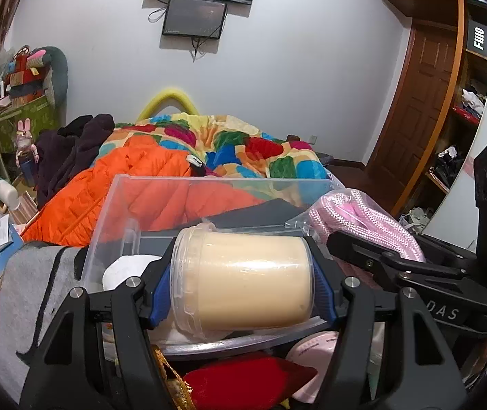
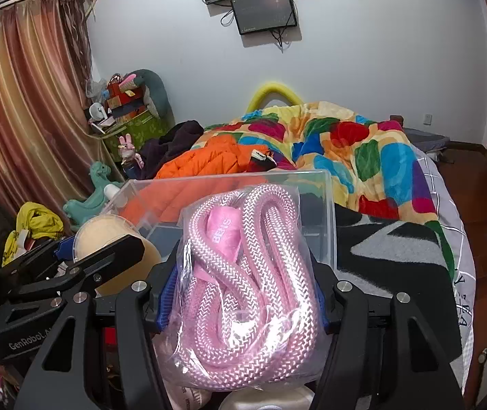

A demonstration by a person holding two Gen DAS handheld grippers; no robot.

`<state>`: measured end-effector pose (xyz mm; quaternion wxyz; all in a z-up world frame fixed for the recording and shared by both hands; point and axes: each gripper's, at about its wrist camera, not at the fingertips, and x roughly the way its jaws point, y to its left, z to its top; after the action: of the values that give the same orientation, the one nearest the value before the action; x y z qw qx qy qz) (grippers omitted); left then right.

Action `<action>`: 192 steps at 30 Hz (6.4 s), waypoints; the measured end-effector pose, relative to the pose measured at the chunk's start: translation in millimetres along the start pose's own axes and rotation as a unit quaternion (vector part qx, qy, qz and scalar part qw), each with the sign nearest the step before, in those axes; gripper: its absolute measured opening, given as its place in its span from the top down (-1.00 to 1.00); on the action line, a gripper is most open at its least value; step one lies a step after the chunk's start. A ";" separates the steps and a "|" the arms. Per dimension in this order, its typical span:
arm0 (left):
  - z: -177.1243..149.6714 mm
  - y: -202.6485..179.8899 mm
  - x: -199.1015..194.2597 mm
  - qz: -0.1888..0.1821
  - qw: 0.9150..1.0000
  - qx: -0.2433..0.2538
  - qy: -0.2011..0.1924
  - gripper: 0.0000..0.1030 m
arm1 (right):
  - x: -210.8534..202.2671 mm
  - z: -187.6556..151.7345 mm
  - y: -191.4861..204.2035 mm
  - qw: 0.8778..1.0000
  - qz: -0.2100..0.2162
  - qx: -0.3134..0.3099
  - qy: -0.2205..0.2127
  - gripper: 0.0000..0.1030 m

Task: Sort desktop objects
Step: 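Drop the beige jar into the bin while the right tool drops the rope bag in, then withdraw both open tools from the bin toward the remaining items, then grasp the small gold block with the left tool while the right tool grasps the white round container, then drop the gold block into the bin while the right tool releases the white container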

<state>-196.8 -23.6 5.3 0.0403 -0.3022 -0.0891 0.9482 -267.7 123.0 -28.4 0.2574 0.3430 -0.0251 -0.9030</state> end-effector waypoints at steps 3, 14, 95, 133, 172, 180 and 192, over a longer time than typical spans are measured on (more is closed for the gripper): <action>-1.6 1.7 2.6 -0.006 1.000 -0.005 0.009 -0.29 | 0.1 -0.5 1.2 1.000 -0.001 -0.002 0.003 -0.15; -5.1 -0.9 -4.2 -0.009 1.000 0.000 -0.007 -0.43 | -7.7 -9.4 7.0 0.999 -0.029 -0.021 0.005 -0.24; -75.6 46.7 -2.5 0.065 0.980 0.058 0.181 -0.76 | -48.0 -99.3 -9.6 0.996 -0.067 -0.018 0.054 -0.58; -111.7 58.8 -79.4 0.056 0.992 0.034 0.110 0.24 | -76.0 -97.1 7.8 0.999 -0.022 -0.033 0.020 -0.21; -35.9 16.1 -94.3 -0.024 0.999 0.024 -0.017 0.24 | -43.3 -41.1 45.2 0.995 0.038 -0.088 0.002 -0.21; -23.7 22.1 -65.7 -0.029 1.000 0.005 -0.005 0.25 | -36.0 -19.7 44.7 0.995 0.032 -0.096 -0.018 -0.21; -21.1 28.9 -33.8 -0.013 1.000 -0.004 0.014 0.25 | 5.6 -15.4 20.1 0.998 0.018 -0.055 0.021 -0.21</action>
<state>-157.7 -53.3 2.0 0.0529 -0.3141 -0.0960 0.9430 -252.5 105.0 -39.1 0.2925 0.3466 0.0240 -0.8909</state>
